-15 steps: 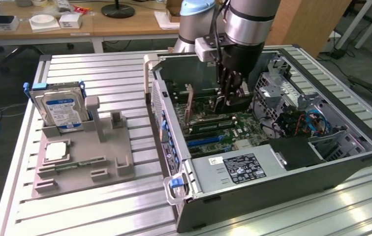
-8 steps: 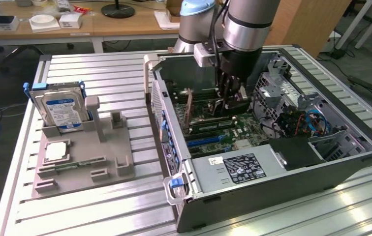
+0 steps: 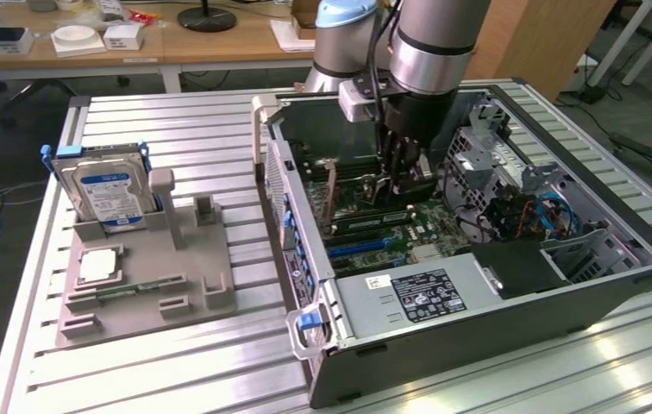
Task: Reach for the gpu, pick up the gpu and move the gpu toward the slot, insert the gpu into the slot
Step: 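Insert the gpu into the slot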
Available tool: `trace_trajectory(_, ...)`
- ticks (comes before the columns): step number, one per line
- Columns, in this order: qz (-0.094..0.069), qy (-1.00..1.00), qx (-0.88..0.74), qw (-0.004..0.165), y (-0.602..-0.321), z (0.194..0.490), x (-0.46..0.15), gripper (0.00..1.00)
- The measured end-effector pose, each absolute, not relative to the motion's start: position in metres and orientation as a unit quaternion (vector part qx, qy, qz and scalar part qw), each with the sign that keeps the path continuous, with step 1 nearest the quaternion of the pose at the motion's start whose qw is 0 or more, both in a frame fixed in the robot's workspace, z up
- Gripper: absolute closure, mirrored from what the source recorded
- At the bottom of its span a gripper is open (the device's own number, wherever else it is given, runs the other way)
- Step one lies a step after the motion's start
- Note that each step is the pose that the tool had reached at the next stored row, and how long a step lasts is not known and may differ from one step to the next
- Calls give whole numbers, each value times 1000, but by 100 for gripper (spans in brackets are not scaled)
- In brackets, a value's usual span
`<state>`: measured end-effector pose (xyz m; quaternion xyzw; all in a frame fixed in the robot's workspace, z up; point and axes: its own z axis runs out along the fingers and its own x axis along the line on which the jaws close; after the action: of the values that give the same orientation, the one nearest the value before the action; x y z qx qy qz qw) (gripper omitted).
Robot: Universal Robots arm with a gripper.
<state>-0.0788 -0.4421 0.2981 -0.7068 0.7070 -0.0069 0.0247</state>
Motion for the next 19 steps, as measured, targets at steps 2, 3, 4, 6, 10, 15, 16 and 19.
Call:
trace_trajectory(2,-7,707,-706,25,-442,297,-81,73)
trace_trajectory(3,-7,708,-706,25,-442,296,-82,73)
trace_trajectory(4,-7,709,-705,25,-442,296,-83,73)
trace_trajectory(6,-7,709,-705,25,-443,294,-83,73)
trace_trajectory(10,-7,709,-704,25,-446,292,-83,73)
trace_trajectory(15,-7,709,-704,25,-450,290,-83,73)
trace_trajectory(16,-7,710,-704,25,-451,290,-83,73)
trace_trajectory(19,-7,710,-704,25,-454,289,-83,73)
